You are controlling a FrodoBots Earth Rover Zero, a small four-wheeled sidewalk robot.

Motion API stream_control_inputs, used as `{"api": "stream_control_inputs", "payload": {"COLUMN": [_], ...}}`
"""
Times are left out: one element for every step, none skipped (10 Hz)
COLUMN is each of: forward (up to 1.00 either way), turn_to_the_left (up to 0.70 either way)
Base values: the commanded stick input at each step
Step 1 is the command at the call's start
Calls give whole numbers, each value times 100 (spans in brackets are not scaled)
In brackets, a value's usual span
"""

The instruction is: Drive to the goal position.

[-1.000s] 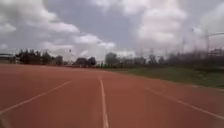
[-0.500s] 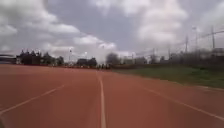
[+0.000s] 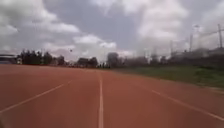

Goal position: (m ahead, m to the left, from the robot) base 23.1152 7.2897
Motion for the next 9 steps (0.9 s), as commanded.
{"api": "stream_control_inputs", "payload": {"forward": [70,70,70,70,70,70,70,70,70], "turn_to_the_left": [0,0,0,0,0,0,0,0,0]}}
